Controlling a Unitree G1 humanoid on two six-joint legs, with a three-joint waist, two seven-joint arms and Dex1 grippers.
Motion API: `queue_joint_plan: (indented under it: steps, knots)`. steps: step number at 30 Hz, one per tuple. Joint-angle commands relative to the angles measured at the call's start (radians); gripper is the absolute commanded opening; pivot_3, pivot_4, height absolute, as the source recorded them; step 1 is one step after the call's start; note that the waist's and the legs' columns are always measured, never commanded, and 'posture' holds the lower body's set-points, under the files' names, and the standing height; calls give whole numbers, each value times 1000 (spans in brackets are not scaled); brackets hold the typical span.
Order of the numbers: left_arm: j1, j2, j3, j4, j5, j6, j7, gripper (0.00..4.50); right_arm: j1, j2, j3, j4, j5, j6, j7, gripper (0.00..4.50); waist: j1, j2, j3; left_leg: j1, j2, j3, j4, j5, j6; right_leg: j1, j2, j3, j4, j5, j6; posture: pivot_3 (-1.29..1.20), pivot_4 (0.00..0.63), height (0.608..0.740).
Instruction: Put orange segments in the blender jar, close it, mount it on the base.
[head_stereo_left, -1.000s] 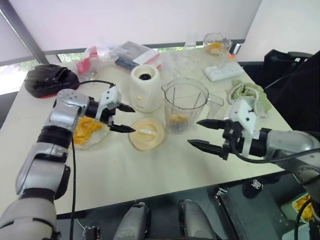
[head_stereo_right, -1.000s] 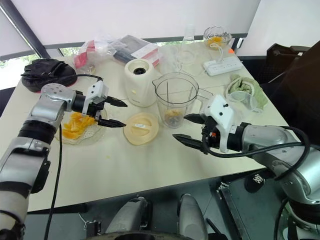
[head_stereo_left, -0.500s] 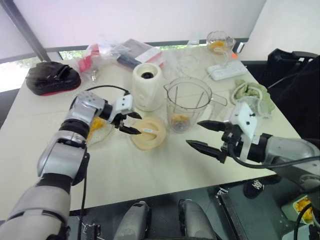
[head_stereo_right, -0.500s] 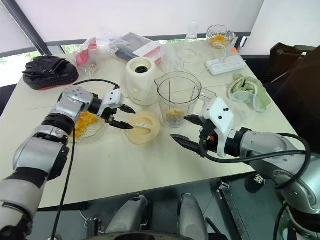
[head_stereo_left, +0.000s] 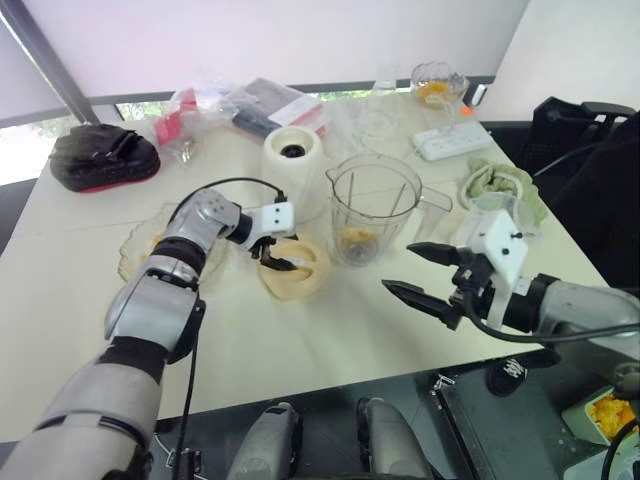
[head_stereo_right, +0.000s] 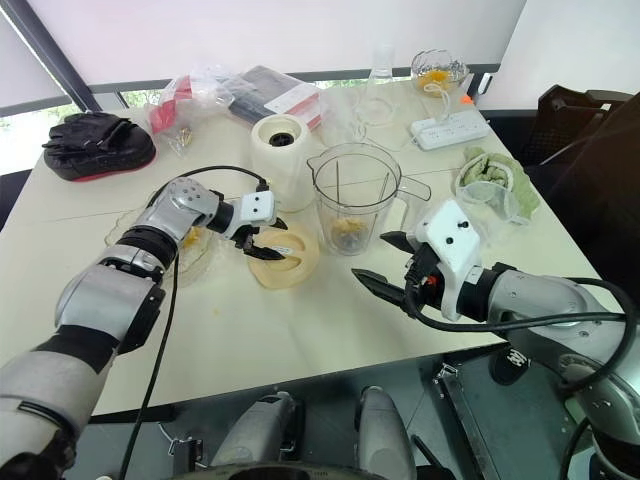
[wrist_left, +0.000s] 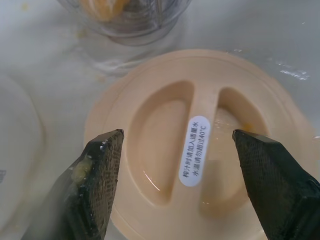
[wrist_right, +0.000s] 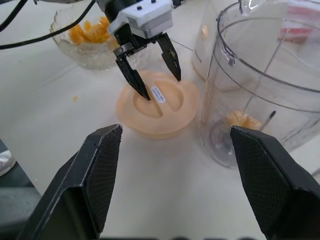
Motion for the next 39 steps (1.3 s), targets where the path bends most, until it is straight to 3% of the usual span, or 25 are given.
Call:
queue_joint_plan:
  steps: [1,21,24,28,39]
  knots:
    - [-28,-3,-1,8,26,-12,33,3625,5,-14,-43,-45,28,-12,-24,3592,0,0,0,0,0,0,0,0,0,0,0,0,0,0,0,0,150,740]
    - [-3,-62,-40,34,130,2,46,3625,55,-47,-78,-64,56,-23,-109,3592,2,-1,-1,1,0,0,1,0,0,1,0,0,2,0,0,0,150,740]
    - [1,-62,-47,35,136,5,38,2313,55,-47,-77,-63,55,-25,-114,3592,2,-1,-1,1,0,0,1,0,0,1,0,0,2,0,0,0,150,740]
    - [5,-62,-52,36,140,13,20,240,53,-49,-72,-57,48,-28,-115,3592,1,-1,-2,2,0,0,1,0,0,2,0,0,2,0,0,0,150,740]
    - [-22,-21,17,13,70,27,-18,256,71,6,-41,-46,-44,-61,-169,3592,0,-3,-3,2,0,0,1,0,0,2,0,0,2,0,0,0,150,740]
